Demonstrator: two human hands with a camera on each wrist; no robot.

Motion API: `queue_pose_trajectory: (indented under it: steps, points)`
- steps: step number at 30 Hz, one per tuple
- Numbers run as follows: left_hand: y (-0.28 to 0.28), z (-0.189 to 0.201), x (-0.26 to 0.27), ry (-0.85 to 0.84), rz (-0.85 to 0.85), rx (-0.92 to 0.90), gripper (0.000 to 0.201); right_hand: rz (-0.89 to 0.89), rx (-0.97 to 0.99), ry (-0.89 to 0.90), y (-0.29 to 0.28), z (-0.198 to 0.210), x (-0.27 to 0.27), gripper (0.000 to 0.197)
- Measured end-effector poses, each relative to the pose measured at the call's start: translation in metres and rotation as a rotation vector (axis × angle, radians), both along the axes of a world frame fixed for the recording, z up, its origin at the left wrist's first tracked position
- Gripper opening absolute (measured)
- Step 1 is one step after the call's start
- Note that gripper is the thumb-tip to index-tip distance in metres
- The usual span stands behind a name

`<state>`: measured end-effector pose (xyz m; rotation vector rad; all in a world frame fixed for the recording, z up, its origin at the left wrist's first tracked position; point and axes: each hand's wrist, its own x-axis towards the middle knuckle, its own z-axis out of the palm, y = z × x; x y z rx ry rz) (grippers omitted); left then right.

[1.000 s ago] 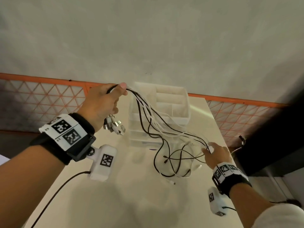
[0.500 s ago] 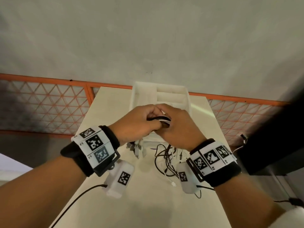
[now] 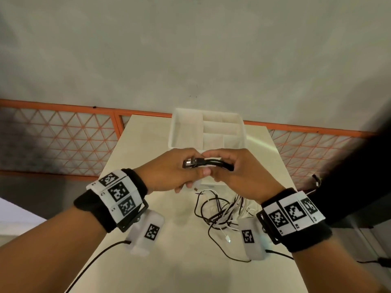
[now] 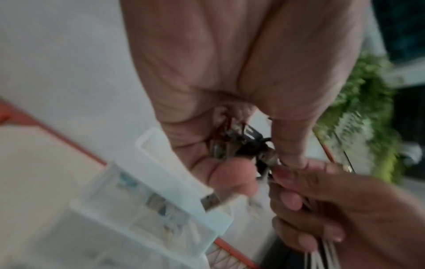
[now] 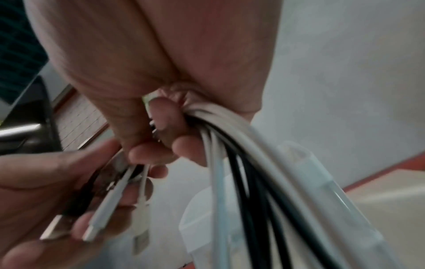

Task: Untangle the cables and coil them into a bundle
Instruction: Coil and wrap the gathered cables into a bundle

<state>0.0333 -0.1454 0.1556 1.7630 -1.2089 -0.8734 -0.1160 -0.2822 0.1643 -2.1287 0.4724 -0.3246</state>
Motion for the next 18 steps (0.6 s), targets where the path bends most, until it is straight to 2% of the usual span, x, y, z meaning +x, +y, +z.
queue_pose_trajectory:
  steps: [3, 5, 7, 10, 13, 18]
  points:
    - [-0.001, 0.0, 0.003, 0.39, 0.149, -0.075, 0.066, -0.037, 0.201, -0.114, -0.002, -0.001, -0.007, 0.022]
    - [-0.003, -0.005, 0.004, 0.616, 0.202, -0.051, 0.083, -0.037, 0.306, -0.147, -0.001, -0.002, -0.011, 0.024]
    - [-0.006, -0.01, 0.0, 0.782, 0.192, -0.017, 0.089, -0.03, 0.365, -0.178, 0.002, -0.003, -0.013, 0.026]
    - [-0.011, -0.008, -0.011, 0.947, 0.222, -0.067, 0.087, -0.006, 0.354, -0.243, 0.005, -0.006, -0.01, 0.031]
    - [-0.016, -0.003, -0.015, 0.972, 0.328, -0.113, 0.082, -0.023, 0.247, -0.227, 0.005, -0.008, -0.01, 0.031]
    - [-0.022, 0.005, -0.018, 0.725, 0.325, -0.069, 0.077, 0.003, 0.062, -0.129, 0.008, -0.011, -0.008, 0.032]
